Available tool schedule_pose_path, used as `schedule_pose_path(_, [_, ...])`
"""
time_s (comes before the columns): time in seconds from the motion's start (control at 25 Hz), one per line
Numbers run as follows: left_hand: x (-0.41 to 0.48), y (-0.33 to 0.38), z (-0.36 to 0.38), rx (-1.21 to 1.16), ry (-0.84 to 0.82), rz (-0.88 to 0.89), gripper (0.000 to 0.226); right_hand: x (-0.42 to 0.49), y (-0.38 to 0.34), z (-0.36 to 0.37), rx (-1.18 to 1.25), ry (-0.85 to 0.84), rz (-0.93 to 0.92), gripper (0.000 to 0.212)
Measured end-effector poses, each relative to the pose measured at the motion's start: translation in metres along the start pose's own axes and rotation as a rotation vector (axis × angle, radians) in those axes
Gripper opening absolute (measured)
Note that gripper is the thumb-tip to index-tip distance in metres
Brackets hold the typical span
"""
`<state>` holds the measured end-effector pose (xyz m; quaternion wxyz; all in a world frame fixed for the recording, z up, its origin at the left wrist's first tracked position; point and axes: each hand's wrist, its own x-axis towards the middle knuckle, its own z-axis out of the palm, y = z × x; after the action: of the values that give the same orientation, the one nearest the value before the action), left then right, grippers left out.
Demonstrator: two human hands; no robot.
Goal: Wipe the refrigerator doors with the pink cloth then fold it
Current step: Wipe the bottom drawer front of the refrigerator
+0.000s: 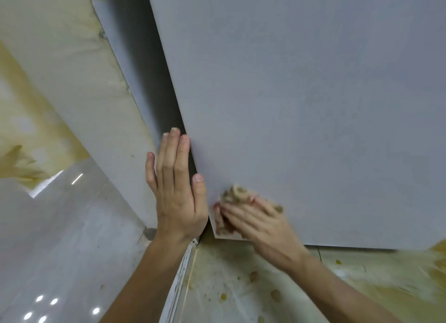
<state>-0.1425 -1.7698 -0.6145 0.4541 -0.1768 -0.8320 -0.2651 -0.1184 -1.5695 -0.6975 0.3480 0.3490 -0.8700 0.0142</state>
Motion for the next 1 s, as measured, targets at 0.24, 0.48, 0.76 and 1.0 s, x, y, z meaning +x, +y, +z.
schedule_pose_path(0.24, [0.023,0.01,-0.005,-0.168,0.157,-0.038,0.058,0.155,0.021,-0.111,-0.004,0.68,0.359,0.055])
schedule_pose_path(0.48, [0.03,0.012,-0.004,-0.209,0.212,-0.039,0.057,0.083,0.005,-0.048,-0.064,0.37,0.165,0.047])
schedule_pose_path(0.76, [-0.002,0.02,0.018,-0.021,0.046,0.052,0.069,-0.064,0.024,-0.006,-0.083,-0.249,-0.05,0.07])
schedule_pose_path(1.0, [-0.008,0.043,0.027,0.092,0.023,0.091,0.083,0.004,0.075,-0.094,-0.042,0.351,0.17,0.046])
